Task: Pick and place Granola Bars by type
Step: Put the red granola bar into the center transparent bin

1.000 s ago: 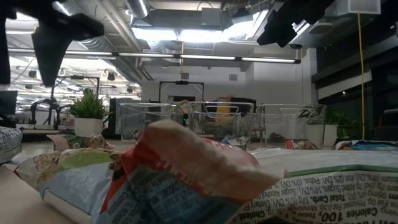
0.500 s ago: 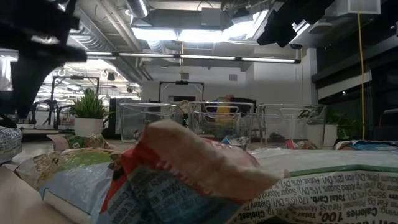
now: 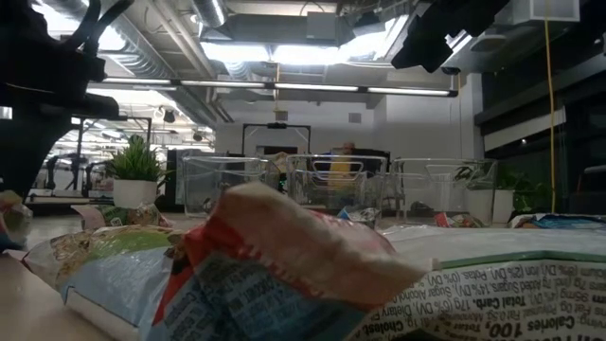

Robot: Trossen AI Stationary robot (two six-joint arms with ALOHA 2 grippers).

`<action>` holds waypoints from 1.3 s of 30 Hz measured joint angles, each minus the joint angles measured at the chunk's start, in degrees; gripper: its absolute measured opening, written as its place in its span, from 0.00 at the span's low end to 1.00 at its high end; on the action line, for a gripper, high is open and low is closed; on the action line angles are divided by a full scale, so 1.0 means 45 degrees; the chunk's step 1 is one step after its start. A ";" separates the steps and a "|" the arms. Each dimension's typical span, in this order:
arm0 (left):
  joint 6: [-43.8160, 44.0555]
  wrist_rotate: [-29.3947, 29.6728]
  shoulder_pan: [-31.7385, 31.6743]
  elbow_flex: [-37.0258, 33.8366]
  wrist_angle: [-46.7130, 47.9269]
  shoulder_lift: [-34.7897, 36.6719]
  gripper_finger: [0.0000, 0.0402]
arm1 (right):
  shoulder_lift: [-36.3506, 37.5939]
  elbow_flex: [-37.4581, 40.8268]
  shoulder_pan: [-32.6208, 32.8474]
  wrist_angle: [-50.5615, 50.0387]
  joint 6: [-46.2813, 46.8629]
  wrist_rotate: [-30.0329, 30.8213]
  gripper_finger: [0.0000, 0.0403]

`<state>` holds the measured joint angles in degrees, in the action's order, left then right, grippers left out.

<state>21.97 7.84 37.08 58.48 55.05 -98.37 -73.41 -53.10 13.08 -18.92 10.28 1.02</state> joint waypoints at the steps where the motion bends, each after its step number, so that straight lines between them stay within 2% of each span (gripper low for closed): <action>1: 0.0011 0.0000 0.0000 0.0000 0.0000 0.0000 0.48 | 0.0000 0.0000 0.0000 -0.0004 0.0000 0.0000 0.55; 16: 0.0249 0.0425 0.0000 0.0032 0.0049 0.0000 0.48 | 0.0000 0.0000 0.0001 0.0184 -0.0011 0.0000 0.55; 28: 0.0238 0.0709 -0.0010 0.0806 0.0537 0.0000 0.48 | 0.0000 0.0000 0.0000 0.0255 -0.0018 0.0000 0.55; 39: -0.0019 0.0908 -0.0026 0.0730 -0.0242 0.0000 0.48 | 0.0000 0.0000 0.0000 0.0254 -0.0024 0.0000 0.55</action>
<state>21.89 11.92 36.96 61.76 53.96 -98.37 -73.41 -53.10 13.08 -17.78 10.17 1.02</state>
